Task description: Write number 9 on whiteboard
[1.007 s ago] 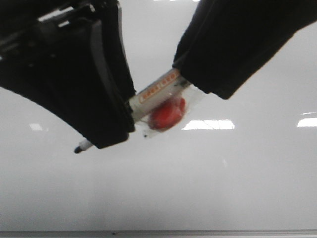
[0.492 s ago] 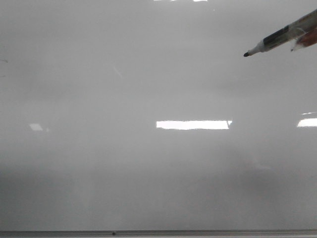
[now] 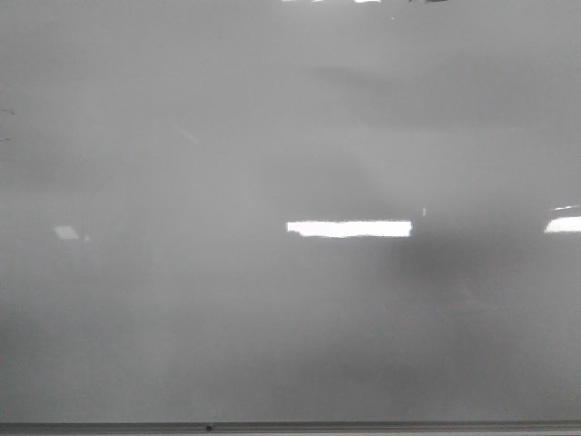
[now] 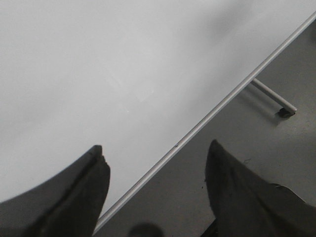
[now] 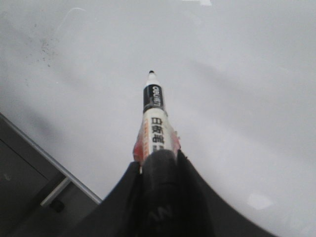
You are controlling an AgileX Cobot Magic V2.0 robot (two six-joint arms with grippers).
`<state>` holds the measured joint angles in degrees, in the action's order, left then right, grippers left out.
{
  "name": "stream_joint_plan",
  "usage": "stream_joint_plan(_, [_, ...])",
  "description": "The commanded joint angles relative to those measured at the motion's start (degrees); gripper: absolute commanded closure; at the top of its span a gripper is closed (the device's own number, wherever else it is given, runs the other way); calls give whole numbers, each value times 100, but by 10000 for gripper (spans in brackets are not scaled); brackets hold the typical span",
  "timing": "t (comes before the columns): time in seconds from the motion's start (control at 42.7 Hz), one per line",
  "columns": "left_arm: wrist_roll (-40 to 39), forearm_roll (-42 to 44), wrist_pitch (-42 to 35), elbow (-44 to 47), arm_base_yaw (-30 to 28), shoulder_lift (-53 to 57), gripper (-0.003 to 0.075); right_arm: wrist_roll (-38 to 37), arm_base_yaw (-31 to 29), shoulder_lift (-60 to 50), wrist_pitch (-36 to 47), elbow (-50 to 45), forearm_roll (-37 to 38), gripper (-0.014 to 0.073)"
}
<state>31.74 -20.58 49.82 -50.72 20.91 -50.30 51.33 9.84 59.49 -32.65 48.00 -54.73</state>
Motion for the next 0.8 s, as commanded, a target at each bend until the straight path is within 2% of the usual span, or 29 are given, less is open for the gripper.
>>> stream_joint_plan(0.0, [-1, -191, -351, -155, -9, 22, 299, 100, -39, 218, 314, 416, -252, 661])
stream_joint_plan(0.141, [-1, -191, -351, -155, -9, 22, 299, 100, -39, 627, 654, 648, 22, 661])
stream_joint_plan(0.422, [-1, -191, -351, -155, -9, 22, 299, 100, -39, 1302, 898, 1059, 33, 661])
stream_joint_plan(0.633, [-1, -191, -365, -155, -9, 22, 299, 100, 305, 2037, 707, 1712, 149, 657])
stream_joint_plan(0.773, [-1, -191, -365, -155, -9, 22, 299, -130, 444, 2332, 470, 1611, 454, 652])
